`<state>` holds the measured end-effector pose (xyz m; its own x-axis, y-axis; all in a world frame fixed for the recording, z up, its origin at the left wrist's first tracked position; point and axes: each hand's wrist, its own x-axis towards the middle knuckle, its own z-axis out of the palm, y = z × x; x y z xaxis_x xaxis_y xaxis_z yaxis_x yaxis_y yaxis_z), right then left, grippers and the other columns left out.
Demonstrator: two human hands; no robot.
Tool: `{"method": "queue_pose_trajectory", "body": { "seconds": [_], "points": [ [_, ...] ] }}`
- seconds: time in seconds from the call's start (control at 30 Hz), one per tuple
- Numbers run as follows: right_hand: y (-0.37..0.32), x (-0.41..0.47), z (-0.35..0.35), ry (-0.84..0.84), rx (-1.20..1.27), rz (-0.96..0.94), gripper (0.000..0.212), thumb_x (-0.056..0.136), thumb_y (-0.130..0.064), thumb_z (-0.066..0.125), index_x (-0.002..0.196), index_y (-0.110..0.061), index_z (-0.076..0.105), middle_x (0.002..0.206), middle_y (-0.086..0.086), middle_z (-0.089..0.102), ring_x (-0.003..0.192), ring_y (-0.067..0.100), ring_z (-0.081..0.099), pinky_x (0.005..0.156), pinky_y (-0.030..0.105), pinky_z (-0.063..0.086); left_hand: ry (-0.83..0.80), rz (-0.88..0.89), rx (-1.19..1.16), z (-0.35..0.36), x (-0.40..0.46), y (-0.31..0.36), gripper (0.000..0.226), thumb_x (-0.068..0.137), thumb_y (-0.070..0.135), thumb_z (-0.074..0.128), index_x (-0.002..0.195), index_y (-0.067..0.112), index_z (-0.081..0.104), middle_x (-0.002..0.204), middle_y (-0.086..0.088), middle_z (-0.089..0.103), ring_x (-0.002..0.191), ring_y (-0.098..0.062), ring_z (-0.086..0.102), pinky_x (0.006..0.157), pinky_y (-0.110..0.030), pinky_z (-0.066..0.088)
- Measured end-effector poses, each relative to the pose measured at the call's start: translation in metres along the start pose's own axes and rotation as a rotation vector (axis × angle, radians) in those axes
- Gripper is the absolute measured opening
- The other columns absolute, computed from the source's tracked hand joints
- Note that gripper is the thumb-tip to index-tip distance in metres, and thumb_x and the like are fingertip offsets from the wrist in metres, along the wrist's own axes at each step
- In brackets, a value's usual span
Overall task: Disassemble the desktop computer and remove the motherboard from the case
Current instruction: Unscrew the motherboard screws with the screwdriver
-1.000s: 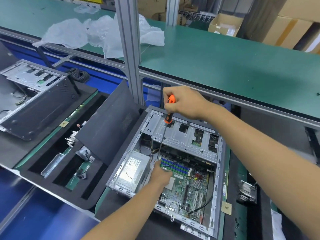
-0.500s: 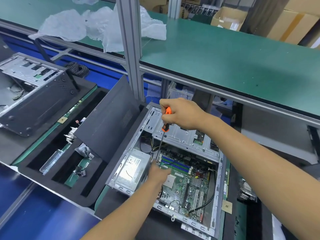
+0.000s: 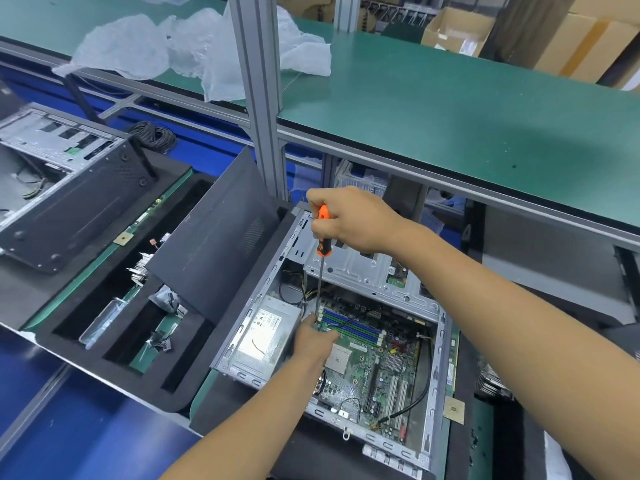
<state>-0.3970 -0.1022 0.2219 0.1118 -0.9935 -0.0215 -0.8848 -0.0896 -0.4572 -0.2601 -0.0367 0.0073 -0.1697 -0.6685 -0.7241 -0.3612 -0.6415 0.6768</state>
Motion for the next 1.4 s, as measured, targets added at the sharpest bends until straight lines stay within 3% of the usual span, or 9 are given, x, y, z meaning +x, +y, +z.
{"method": "queue_pose_trajectory", "body": {
  "seconds": [0.2, 0.37, 0.63, 0.9, 1.03, 1.1, 1.2, 1.3, 1.4],
  "points": [
    [0.000, 0.003, 0.003, -0.009, 0.018, 0.000, 0.023, 0.083, -0.031, 0.062, 0.075, -0.025, 0.041, 0.070, 0.000, 0.061, 0.070, 0.027, 0.057, 0.059, 0.035, 0.042, 0.020, -0.016, 0.002, 0.000, -0.001, 0.002, 0.080, 0.087, -0.001, 0.068, 0.156, 0.014, 0.030, 0.141, -0.015, 0.052, 0.115, -0.029, 0.063, 0.096, -0.031, 0.051],
    [0.001, 0.004, 0.003, 0.002, 0.021, 0.003, 0.021, 0.083, -0.032, 0.061, 0.076, -0.026, 0.042, 0.072, -0.002, 0.063, 0.070, 0.024, 0.057, 0.057, 0.031, 0.037, 0.023, -0.028, 0.000, 0.002, 0.003, -0.001, 0.077, 0.089, 0.001, 0.066, 0.156, 0.013, 0.029, 0.084, -0.005, 0.056, 0.050, -0.006, 0.043, 0.047, -0.015, 0.046],
    [-0.011, 0.004, -0.001, -0.064, 0.028, 0.045, 0.021, 0.084, -0.029, 0.063, 0.076, -0.024, 0.044, 0.066, -0.005, 0.053, 0.061, 0.016, 0.047, 0.059, 0.033, 0.038, 0.022, -0.083, 0.034, 0.001, 0.004, 0.001, 0.074, 0.089, 0.007, 0.068, 0.154, 0.011, 0.033, 0.138, -0.015, 0.055, 0.130, -0.038, 0.053, 0.110, -0.047, 0.044],
    [-0.021, 0.008, 0.005, 0.026, -0.049, 0.108, 0.019, 0.088, -0.033, 0.058, 0.077, -0.022, 0.047, 0.071, 0.002, 0.051, 0.061, 0.018, 0.042, 0.056, 0.031, 0.035, 0.021, -0.096, 0.049, 0.001, 0.007, 0.000, 0.074, 0.089, 0.008, 0.071, 0.154, 0.011, 0.034, 0.133, -0.015, 0.058, 0.124, -0.034, 0.058, 0.103, -0.039, 0.050],
    [-0.019, 0.011, 0.007, 0.036, 0.015, 0.165, 0.026, 0.088, -0.033, 0.059, 0.071, -0.021, 0.044, 0.067, 0.003, 0.049, 0.066, 0.025, 0.048, 0.055, 0.031, 0.036, 0.064, -0.055, 0.098, 0.003, 0.005, 0.000, 0.057, 0.095, 0.004, 0.062, 0.148, 0.006, 0.042, 0.098, -0.005, 0.062, 0.067, -0.012, 0.053, 0.052, -0.018, 0.044],
    [-0.018, 0.013, 0.007, 0.044, 0.038, 0.182, 0.026, 0.088, -0.033, 0.060, 0.071, -0.020, 0.045, 0.066, 0.003, 0.050, 0.064, 0.026, 0.050, 0.054, 0.031, 0.037, 0.222, -0.013, -0.047, 0.004, 0.007, 0.000, 0.039, 0.099, 0.007, 0.055, 0.137, 0.005, 0.054, 0.094, -0.004, 0.057, 0.066, -0.013, 0.048, 0.054, -0.019, 0.041],
    [-0.019, 0.013, 0.010, 0.069, 0.050, 0.180, 0.025, 0.086, -0.034, 0.061, 0.072, -0.020, 0.046, 0.063, 0.000, 0.049, 0.055, 0.020, 0.046, 0.052, 0.030, 0.037, 0.127, 0.165, 0.754, 0.002, 0.015, -0.008, 0.029, 0.099, 0.007, 0.048, 0.124, 0.009, 0.063, 0.089, -0.005, 0.057, 0.072, -0.018, 0.049, 0.068, -0.025, 0.044],
    [-0.018, 0.005, 0.012, 0.115, 0.080, 0.174, 0.026, 0.079, -0.038, 0.064, 0.071, -0.021, 0.047, 0.059, -0.005, 0.049, 0.053, 0.015, 0.046, 0.052, 0.031, 0.040, 0.166, 0.127, 0.289, 0.008, 0.006, 0.005, 0.028, 0.103, 0.012, 0.045, 0.126, 0.001, 0.055, 0.105, -0.013, 0.067, 0.090, -0.025, 0.065, 0.066, -0.022, 0.047],
    [-0.009, -0.013, 0.008, 0.270, 0.294, 0.239, 0.026, 0.073, -0.041, 0.067, 0.068, -0.021, 0.052, 0.053, -0.008, 0.056, 0.046, 0.006, 0.051, 0.052, 0.031, 0.046, 0.183, 0.197, 0.357, 0.005, -0.004, 0.010, 0.027, 0.105, 0.017, 0.046, 0.129, 0.005, 0.047, 0.091, -0.009, 0.064, 0.067, -0.015, 0.058, 0.049, -0.024, 0.043]
  ]
}}
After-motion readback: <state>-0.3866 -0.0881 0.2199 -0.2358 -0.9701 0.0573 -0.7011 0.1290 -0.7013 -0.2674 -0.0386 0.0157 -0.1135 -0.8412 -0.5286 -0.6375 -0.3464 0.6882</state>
